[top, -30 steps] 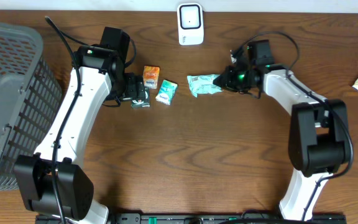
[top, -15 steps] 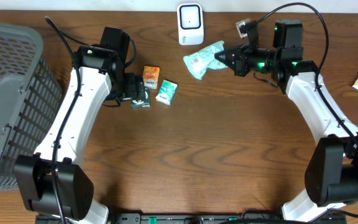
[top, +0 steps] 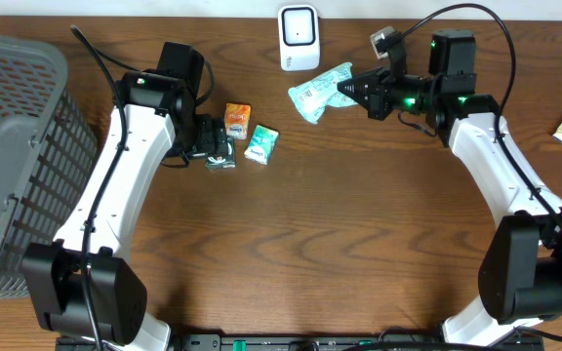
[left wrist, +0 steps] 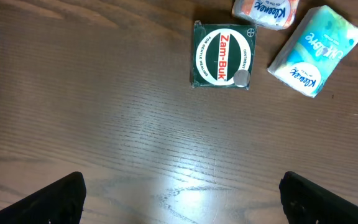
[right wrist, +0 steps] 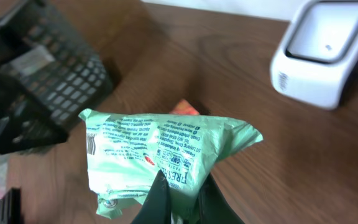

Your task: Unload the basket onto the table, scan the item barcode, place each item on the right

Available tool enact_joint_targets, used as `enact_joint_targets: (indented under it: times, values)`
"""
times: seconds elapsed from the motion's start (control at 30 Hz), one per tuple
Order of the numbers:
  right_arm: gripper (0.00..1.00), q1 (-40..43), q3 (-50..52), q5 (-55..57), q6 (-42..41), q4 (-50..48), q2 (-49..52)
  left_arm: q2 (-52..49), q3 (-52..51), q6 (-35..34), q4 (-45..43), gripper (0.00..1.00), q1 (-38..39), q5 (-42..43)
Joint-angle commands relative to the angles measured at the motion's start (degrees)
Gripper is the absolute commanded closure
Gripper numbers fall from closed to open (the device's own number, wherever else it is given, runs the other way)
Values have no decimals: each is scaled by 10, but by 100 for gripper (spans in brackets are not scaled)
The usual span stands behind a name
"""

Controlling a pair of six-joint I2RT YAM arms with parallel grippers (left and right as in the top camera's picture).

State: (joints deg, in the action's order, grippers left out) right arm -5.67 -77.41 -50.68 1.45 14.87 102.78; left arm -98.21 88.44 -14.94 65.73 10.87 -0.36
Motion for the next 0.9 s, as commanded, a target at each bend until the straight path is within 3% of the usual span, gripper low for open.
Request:
enact_joint_targets:
  times: [0.0, 0.27, 0.33, 0.43, 0.53, 0.87]
  values:
    - [99, -9, -4, 139, -47, 23, -8, 2, 8, 3, 2, 2, -3, -5]
    - [99, -97, -6, 635, -52, 103, -9, 2, 8, 3, 2, 2, -3, -5]
    - [99, -143, -6, 815, -31, 105, -9, 2, 8, 3, 2, 2, -3, -5]
    - [99, -187, -6, 949, 12, 111, -8, 2, 8, 3, 2, 2, -3, -5]
    - [99, -217, -5, 967, 48, 146, -4, 2, 8, 3, 2, 2, -3, -5]
    - [99, -237, 17, 966, 38, 216, 54, 2, 8, 3, 2, 2, -3, -5]
